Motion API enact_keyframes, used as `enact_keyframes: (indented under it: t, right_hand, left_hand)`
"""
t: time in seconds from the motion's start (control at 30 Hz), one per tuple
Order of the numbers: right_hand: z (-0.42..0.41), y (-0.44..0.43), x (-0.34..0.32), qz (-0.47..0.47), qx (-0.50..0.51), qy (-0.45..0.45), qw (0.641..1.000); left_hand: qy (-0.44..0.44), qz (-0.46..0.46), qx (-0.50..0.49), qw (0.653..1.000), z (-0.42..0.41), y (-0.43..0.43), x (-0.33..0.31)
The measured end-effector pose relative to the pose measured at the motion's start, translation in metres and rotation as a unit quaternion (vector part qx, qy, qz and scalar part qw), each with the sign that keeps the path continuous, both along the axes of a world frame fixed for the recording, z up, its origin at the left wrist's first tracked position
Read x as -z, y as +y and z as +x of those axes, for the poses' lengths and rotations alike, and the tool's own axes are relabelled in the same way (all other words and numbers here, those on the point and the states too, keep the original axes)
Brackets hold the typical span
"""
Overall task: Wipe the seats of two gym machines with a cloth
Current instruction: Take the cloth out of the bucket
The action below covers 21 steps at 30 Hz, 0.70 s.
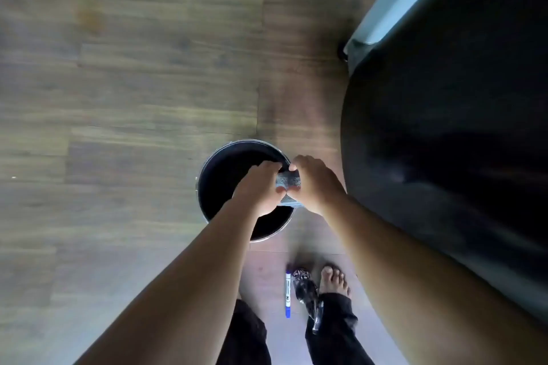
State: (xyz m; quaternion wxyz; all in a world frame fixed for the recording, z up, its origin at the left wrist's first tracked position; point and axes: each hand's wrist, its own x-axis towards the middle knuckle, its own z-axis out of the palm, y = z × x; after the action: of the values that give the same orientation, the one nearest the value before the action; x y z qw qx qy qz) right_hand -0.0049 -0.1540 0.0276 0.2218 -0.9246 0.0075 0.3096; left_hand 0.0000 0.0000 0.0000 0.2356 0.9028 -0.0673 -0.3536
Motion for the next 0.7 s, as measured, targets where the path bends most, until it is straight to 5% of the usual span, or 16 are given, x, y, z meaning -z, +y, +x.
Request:
enact_keyframes:
  t: [0.37,0.6,0.7]
  right_hand:
    - [-0.002,-0.011,-0.009,0.008,-0.038,0.01,0.999]
    - [-0.021,-0.008,-0.114,0.08,-0.09,-0.042,0.992]
    - [-0.03,-0.001,-0.184,0.103,-0.13,-0.069,0.984]
  left_hand:
    - [0.071,-0.085,-0.1,0.989,0.008,0.003,-0.02]
    - [0.124,-0.216,-0.316,0.916,0.0,0.01,-0.134]
    - [0.16,-0.281,-0.398,0.858,-0.008,0.014,-0.208]
